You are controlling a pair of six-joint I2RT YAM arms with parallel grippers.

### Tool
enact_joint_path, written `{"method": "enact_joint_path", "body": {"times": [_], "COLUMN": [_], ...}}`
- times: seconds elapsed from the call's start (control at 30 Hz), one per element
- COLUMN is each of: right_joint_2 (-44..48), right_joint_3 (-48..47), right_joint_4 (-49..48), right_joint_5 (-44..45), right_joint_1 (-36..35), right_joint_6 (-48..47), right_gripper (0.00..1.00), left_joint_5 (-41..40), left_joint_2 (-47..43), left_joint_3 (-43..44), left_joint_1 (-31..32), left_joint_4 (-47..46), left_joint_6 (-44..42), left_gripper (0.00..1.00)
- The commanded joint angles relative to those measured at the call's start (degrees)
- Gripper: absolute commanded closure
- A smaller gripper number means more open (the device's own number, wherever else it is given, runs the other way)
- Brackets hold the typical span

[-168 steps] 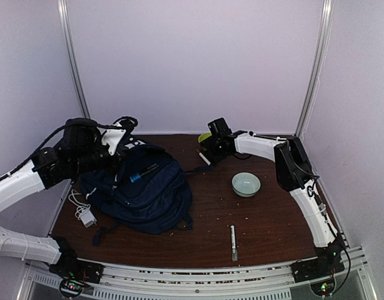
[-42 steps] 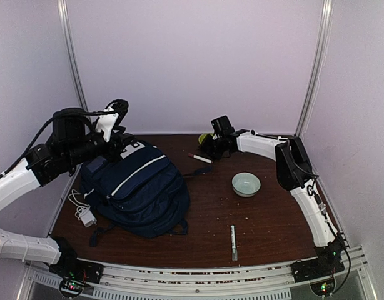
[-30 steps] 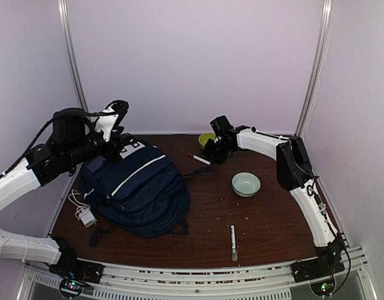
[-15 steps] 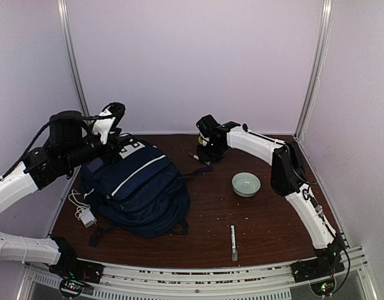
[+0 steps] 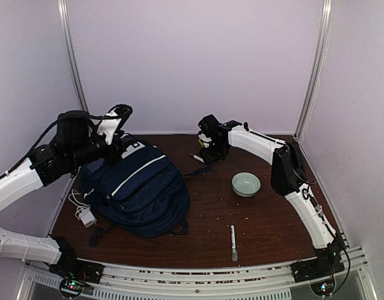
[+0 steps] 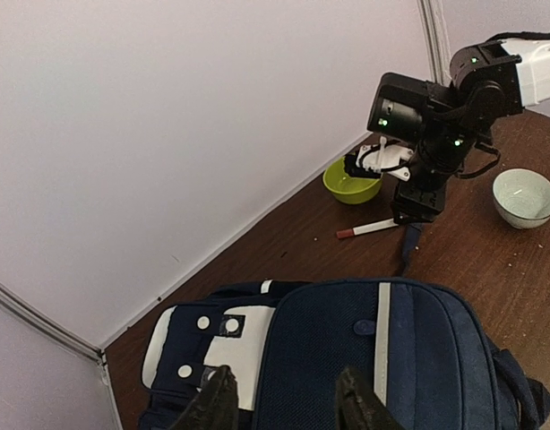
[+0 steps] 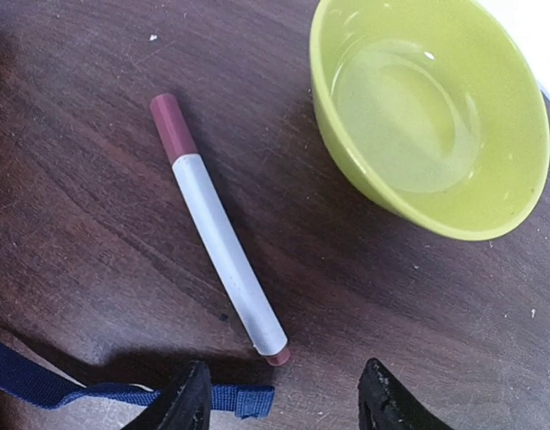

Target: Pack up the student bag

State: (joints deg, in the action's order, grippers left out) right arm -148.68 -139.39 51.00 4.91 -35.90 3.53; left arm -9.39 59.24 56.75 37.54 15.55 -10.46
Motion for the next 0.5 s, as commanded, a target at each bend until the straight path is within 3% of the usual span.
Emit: {"method": "enact_joint_path", "body": {"times": [0.0, 0.23, 0.47], "right_joint_2": [0.0, 3.9, 3.2], "right_joint_3": [-0.2, 10.8, 10.6], "right_joint_4": [-3.0, -18.7, -19.2], "right_joint_5": [-5.5, -20.1, -22.3], "right_joint_1": [0.9, 7.0, 7.2], "right_joint_6": [6.1, 30.9, 36.9], "right_gripper": [0.43, 0.54, 0.51], "left_joint_5": [-1.3, -1.0, -1.7], "left_joint_2": [0.7, 2.1, 1.2], "left_joint_3": [2.6, 4.7, 4.0], "left_joint_1": [-0.3, -0.4, -0.6], "left_joint_4": [-0.6, 0.4, 0.0], "left_joint_6": [-0.7, -1.3, -2.8], "left_gripper": [0.6, 0.6, 0.58]}}
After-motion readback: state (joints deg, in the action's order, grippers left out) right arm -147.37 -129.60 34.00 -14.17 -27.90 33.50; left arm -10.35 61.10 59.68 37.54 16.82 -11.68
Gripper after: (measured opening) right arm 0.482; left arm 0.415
